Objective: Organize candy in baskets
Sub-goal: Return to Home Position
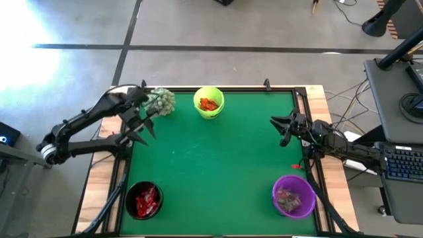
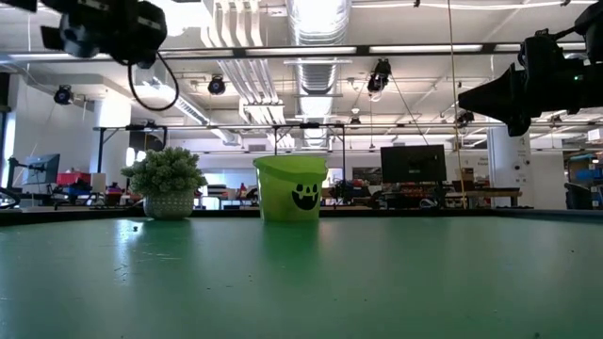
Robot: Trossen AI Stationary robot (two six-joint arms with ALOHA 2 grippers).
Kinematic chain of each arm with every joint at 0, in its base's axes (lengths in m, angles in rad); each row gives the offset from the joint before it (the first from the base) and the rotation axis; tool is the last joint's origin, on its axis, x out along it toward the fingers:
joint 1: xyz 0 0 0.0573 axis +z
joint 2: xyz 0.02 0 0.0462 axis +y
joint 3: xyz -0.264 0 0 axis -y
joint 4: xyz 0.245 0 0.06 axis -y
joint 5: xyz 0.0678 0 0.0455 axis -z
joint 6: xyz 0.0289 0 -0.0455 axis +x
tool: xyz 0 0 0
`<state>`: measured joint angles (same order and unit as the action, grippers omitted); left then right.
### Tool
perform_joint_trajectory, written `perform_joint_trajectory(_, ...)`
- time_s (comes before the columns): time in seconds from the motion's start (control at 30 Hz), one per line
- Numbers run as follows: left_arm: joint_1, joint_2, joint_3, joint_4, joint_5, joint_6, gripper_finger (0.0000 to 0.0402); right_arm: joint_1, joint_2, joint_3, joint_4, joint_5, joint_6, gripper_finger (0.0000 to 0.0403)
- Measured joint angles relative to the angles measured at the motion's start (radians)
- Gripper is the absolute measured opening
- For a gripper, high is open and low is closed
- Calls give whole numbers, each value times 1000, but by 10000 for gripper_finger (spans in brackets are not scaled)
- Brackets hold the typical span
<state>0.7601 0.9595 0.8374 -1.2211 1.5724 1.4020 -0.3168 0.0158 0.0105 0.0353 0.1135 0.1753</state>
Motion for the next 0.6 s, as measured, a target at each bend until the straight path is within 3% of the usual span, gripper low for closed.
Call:
perform_joint_trajectory(0.2, -13, -146, -185, 200, -1, -54, 144, 0, 0, 0, 0, 0, 0, 82)
perform_joint_trajectory(0.4, -30, -309, -289, 238, -1, -150, 144, 0, 0, 0, 0, 0, 0, 82)
perform_joint_trajectory(0.5, -40, -409, -329, 256, -7, -145, 144, 0, 0, 0, 0, 0, 0, 82)
perform_joint_trajectory(0.6, -44, -513, -369, 348, -76, -62, 144, 0, 0, 0, 0, 0, 0, 82)
